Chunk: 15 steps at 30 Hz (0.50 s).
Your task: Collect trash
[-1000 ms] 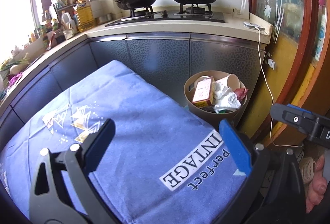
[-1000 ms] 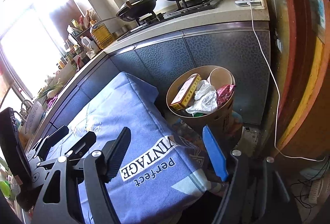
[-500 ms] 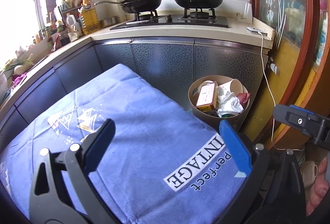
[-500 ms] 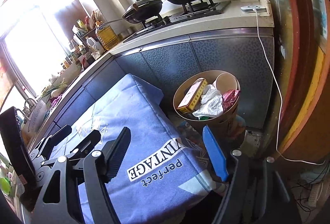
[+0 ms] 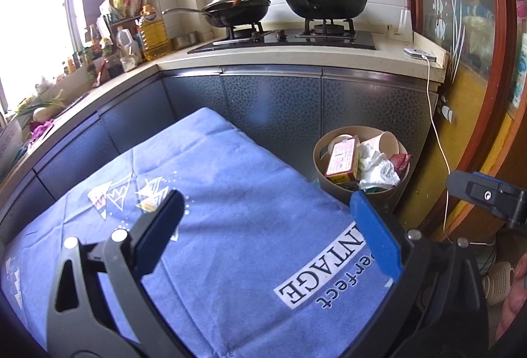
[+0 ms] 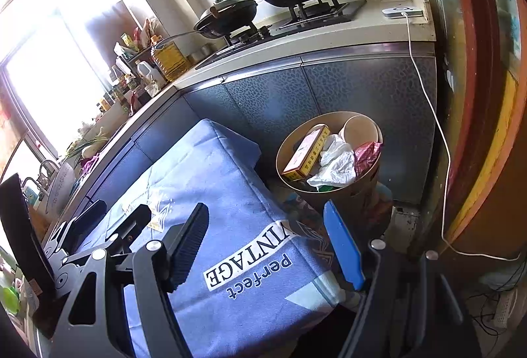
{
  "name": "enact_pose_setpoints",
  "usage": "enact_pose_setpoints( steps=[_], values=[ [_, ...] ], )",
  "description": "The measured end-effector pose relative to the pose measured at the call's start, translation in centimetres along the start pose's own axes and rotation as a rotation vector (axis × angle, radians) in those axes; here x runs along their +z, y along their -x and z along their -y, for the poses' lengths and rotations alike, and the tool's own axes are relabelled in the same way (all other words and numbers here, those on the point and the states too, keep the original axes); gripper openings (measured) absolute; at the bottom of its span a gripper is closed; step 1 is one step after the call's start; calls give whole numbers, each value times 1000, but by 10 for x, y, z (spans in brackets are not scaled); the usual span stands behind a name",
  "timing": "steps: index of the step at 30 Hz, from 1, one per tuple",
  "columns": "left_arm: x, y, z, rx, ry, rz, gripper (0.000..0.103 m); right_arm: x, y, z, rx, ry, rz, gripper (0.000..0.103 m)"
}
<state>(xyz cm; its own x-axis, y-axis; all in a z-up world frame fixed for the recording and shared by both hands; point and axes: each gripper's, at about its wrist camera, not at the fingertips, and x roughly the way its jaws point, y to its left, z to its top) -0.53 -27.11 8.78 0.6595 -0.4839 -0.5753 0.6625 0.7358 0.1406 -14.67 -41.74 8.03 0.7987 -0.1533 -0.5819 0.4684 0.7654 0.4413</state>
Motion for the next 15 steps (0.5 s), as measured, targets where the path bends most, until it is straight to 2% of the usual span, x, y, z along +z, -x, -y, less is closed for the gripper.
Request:
enact_pose_setpoints(
  steps=[15],
  values=[
    [-2, -5, 1, 6, 1, -30, 97, -1, -4, 5, -2, -23, -17, 71]
  ],
)
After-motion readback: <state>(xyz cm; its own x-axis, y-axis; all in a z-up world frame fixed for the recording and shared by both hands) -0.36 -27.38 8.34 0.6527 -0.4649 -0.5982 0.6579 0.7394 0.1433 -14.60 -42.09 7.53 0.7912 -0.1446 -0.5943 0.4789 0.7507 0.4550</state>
